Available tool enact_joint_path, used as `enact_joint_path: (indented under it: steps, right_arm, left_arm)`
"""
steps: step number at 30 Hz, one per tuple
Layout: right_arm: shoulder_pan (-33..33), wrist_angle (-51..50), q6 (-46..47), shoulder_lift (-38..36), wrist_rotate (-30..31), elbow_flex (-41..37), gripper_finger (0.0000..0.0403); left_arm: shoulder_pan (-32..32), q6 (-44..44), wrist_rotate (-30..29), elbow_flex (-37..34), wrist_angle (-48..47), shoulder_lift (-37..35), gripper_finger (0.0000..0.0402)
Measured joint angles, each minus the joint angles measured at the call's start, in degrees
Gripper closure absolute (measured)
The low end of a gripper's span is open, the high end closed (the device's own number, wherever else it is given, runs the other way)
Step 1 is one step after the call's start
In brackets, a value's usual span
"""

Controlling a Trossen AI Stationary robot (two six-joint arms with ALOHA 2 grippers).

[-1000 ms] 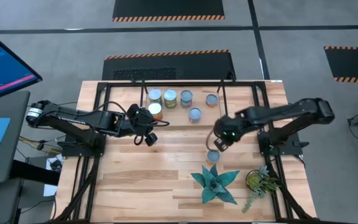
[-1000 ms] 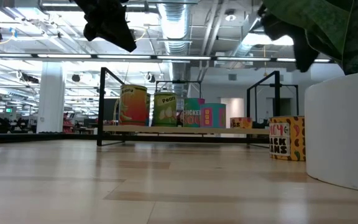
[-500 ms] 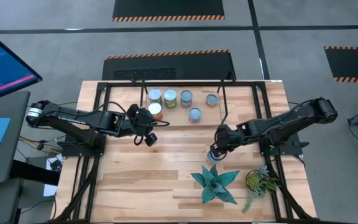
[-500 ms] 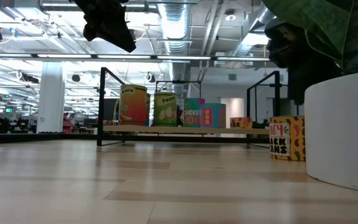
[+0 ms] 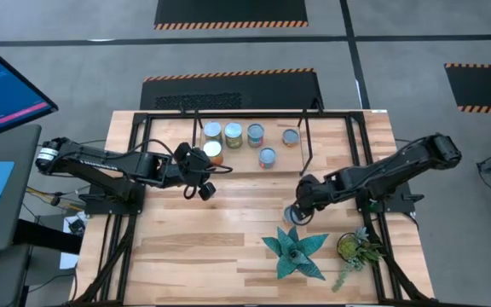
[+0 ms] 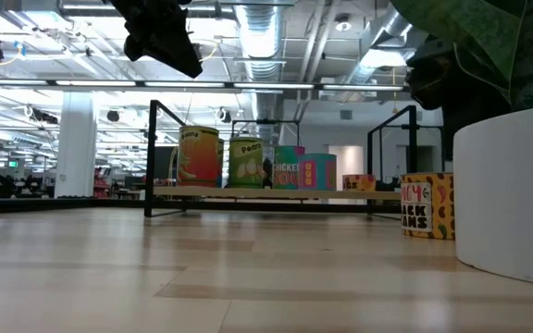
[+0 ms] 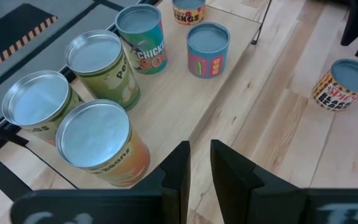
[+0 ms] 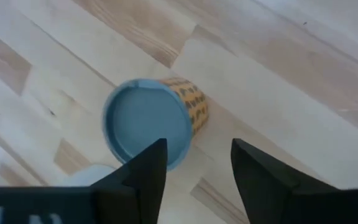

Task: Pick and place cans onto a shelf
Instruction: Put the canned spicy black beans on the shelf

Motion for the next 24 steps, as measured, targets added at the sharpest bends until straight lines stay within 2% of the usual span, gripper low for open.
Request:
enact_joint_path:
  steps: [7, 14, 18, 24]
  right_arm:
    - [1.18, 1.83, -0.35, 4.47, -0.59, 0.02, 0.019]
    - [0.48, 5.36, -0.59, 8.47, -0.61, 0.24, 0.0213]
    - [0.5, 8.63, -1.26, 8.73, -0.48, 0.13, 0.0261]
    - [0.5, 9.6, -1.53, 7.81, 0.93, 0.07, 0.0385]
  left_arm:
    - [0.02, -0.02, -0.02, 0.0, 0.17, 0.0, 0.0349]
    - [0.0, -0.02, -0.02, 0.0, 0.42, 0.0, 0.0349]
    - [0.0, -0.02, -0.04, 0.0, 0.42, 0.0, 0.0349]
    - [0.02, 0.3, -0.04, 0.0, 0.42, 0.0, 0.0349]
